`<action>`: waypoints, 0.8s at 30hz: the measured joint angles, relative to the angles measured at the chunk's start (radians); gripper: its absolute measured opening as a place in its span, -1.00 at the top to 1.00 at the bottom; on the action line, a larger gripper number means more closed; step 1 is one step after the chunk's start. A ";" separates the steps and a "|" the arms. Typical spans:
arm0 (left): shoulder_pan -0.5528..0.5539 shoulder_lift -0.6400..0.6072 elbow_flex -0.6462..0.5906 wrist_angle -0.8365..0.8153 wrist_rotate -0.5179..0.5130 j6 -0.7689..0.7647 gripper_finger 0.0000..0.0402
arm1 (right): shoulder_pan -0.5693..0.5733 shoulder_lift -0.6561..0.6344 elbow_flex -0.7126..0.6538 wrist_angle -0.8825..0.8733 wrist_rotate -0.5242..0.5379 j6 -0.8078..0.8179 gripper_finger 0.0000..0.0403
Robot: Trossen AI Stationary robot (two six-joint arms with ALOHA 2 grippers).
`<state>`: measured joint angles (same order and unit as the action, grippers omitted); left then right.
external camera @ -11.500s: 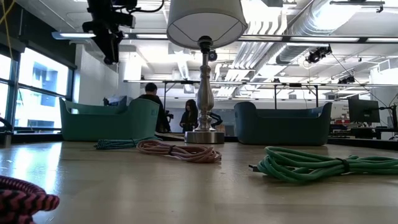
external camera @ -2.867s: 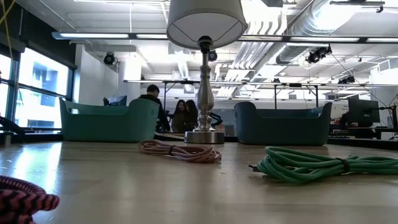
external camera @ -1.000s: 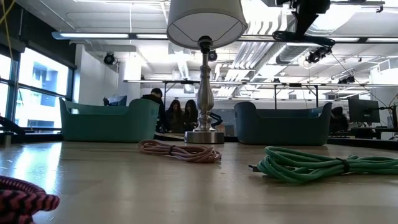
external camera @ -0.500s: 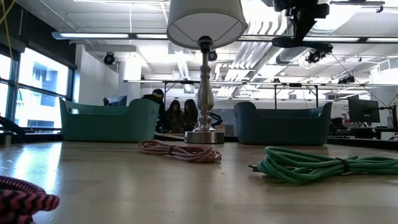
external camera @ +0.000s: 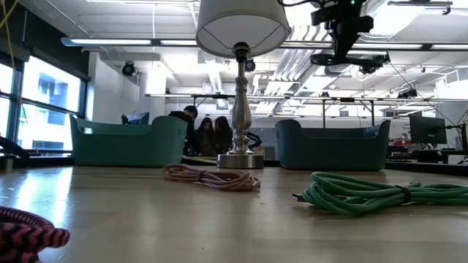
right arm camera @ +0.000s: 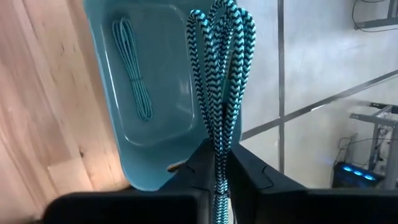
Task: Pick & Place USB Port
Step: Put the blue and black charger cable into the blue bin, then put the green charger cable into the green bin
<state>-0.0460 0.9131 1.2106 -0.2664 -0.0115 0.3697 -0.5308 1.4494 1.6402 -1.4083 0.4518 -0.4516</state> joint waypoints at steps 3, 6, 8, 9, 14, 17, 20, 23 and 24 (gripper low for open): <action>0.000 0.000 0.000 -0.007 0.000 0.000 0.28 | 0.000 0.000 0.000 0.010 0.001 0.003 0.71; 0.000 0.000 0.000 -0.007 0.000 -0.001 0.28 | 0.000 0.000 0.000 0.010 0.011 0.006 0.60; 0.000 0.000 0.000 -0.007 0.000 -0.008 0.28 | 0.000 0.000 0.000 0.010 0.011 0.008 0.56; 0.000 0.000 0.000 -0.007 0.001 -0.008 0.28 | 0.000 0.000 0.000 0.011 0.011 0.013 0.55; 0.000 0.000 0.000 -0.008 0.007 -0.009 0.28 | 0.000 0.000 0.000 0.011 0.012 0.043 0.53; 0.000 0.000 0.000 -0.010 0.025 -0.016 0.28 | 0.000 0.000 0.000 -0.012 -0.022 0.100 0.53; 0.000 0.000 0.000 -0.028 0.028 -0.026 0.28 | 0.000 -0.001 0.000 -0.076 -0.144 0.171 0.56; 0.000 0.000 0.000 -0.051 0.029 -0.034 0.28 | 0.003 -0.003 0.000 -0.142 -0.295 0.238 0.62; 0.000 0.000 0.000 -0.057 0.029 -0.034 0.28 | 0.007 -0.004 0.000 -0.155 -0.361 0.255 0.64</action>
<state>-0.0460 0.9134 1.2106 -0.3231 0.0177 0.3355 -0.5243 1.4454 1.6402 -1.5634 0.0908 -0.1967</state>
